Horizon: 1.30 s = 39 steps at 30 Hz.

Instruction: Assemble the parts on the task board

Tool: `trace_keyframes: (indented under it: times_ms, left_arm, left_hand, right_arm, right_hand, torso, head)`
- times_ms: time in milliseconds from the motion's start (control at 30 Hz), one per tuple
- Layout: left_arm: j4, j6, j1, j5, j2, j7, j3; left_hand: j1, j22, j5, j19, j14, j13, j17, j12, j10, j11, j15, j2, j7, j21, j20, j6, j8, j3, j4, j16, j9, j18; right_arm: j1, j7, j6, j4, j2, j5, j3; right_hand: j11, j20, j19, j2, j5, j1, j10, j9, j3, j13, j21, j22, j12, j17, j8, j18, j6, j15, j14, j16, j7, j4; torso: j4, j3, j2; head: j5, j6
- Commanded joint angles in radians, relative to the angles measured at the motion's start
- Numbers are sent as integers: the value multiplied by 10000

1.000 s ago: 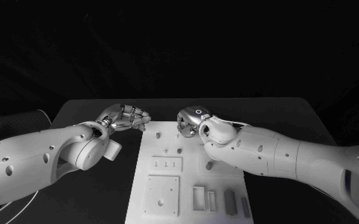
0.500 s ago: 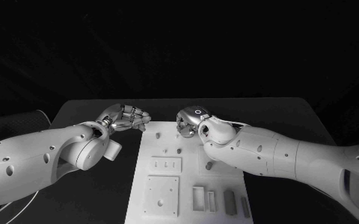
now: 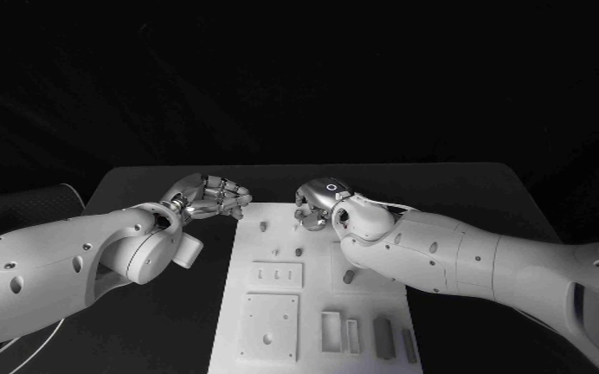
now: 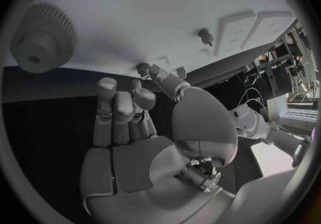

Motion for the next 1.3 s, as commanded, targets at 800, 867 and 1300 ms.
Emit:
trace_keyframes:
  times_ms: [800, 867, 1300]
  left_arm:
    - [9, 137, 17, -34, -41, 38, 6]
    - [35, 121, 17, -34, -70, 36, 6]
    - [121, -61, 16, -34, -126, -102, 6]
  left_hand:
    - [38, 19, 62, -5, 18, 22, 42, -67, 62, -2, 28, -20, -5, -64, -60, 74, -75, -8, -6, -90, 11, 61]
    - [38, 19, 61, -5, 20, 23, 44, -68, 62, -2, 27, -21, -6, -65, -61, 74, -76, -8, -7, -92, 12, 62]
    - [32, 24, 57, 2, 28, 31, 59, -70, 74, -5, 25, -33, -8, -68, -62, 83, -77, -12, -6, -101, 15, 62]
  right_arm:
    - [144, -11, -131, 1123, -1256, 774, 646]
    - [260, -39, -79, 1487, -1605, 932, 779]
    - [557, 313, 1408, 2273, -2921, 2127, 1157]
  right_hand:
    - [87, -15, -62, -155, -26, 38, -11, -31, -3, -18, -66, 106, -43, -33, -65, 314, -101, 109, -3, -27, 35, 237]
    - [94, -12, -57, -201, -45, 9, -12, -36, -18, -21, -65, 107, -39, -39, -71, 314, -113, 112, -2, -24, 44, 309]
    - [253, 9, -95, -736, -145, -214, -34, -163, -186, -35, -87, 117, 0, -63, -336, 314, -617, 254, -44, -3, 210, 814]
  torso:
    - [-14, 3, -12]
    - [-37, 16, -12]
    - [-60, 54, -4]
  head:
    - [-37, 54]
    - [-37, 74]
    - [-146, 150]
